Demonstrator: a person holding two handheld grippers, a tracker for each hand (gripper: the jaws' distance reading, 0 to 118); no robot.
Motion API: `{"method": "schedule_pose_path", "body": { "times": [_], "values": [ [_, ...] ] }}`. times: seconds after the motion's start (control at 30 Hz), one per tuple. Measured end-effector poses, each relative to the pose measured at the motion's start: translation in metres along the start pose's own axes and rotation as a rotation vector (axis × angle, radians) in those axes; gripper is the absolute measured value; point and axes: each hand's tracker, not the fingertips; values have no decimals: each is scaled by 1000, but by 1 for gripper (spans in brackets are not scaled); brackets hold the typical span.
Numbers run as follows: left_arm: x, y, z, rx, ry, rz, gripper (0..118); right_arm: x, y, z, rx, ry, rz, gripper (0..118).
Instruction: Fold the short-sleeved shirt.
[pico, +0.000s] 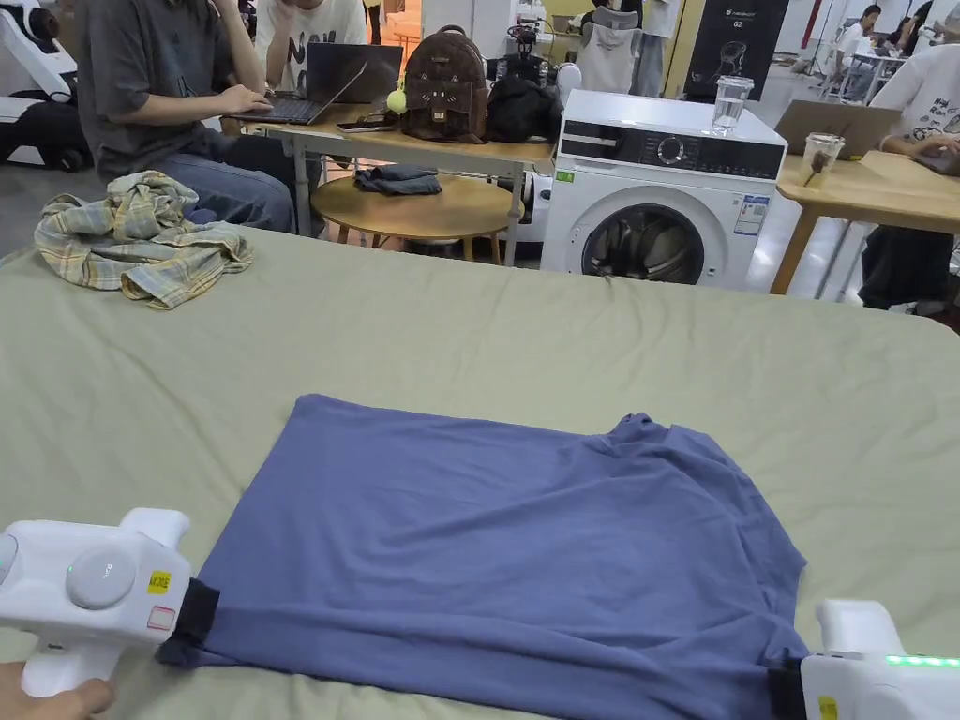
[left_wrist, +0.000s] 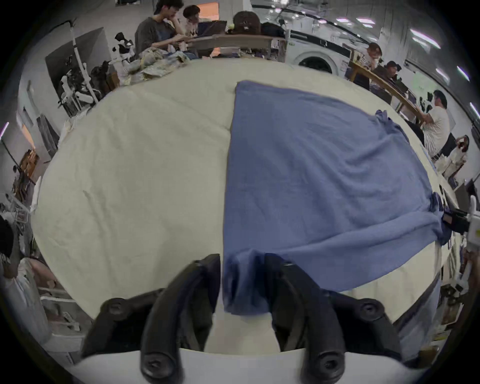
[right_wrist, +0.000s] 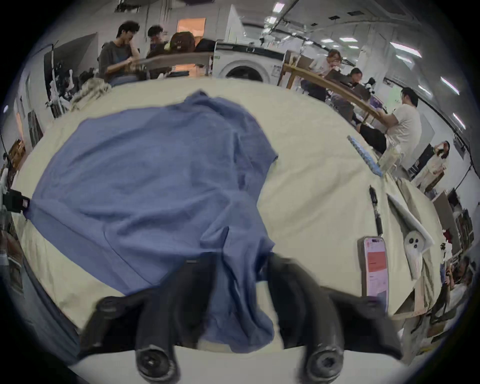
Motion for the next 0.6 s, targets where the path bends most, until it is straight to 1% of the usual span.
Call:
{"method": "schedule_pose_path", "body": {
  "times": [0.03,0.17,0.2,0.27,0.3,0.33,0.37,0.43,0.47,0.53,0.6],
  "values": [
    [4,3,9,42,-8,7,37,-1,4,7,34,-10,-7,58],
    [23,15,32,211,-48,-6,38,-9,23,28,187,16,-69,57],
    [29,17,38,256,-59,-21,38,-13,27,34,232,18,-88,57],
    [42,19,45,309,-38,-21,38,-21,31,43,315,35,-112,57],
    [51,19,51,357,-63,-38,38,-27,33,48,350,35,-119,57],
    [58,17,56,397,-77,-39,38,-32,32,52,386,49,-122,51],
    [64,16,59,432,-80,-40,38,-36,32,55,413,56,-132,39],
    [72,16,59,475,-54,-59,36,-46,30,60,457,54,-143,2],
    [78,15,61,491,-36,-64,28,-51,30,61,460,42,-142,0],
    [87,12,63,528,-19,-84,0,-59,28,61,486,33,-155,0],
    [95,12,62,543,20,-120,0,-63,26,61,492,49,-159,0]
  ]
}}
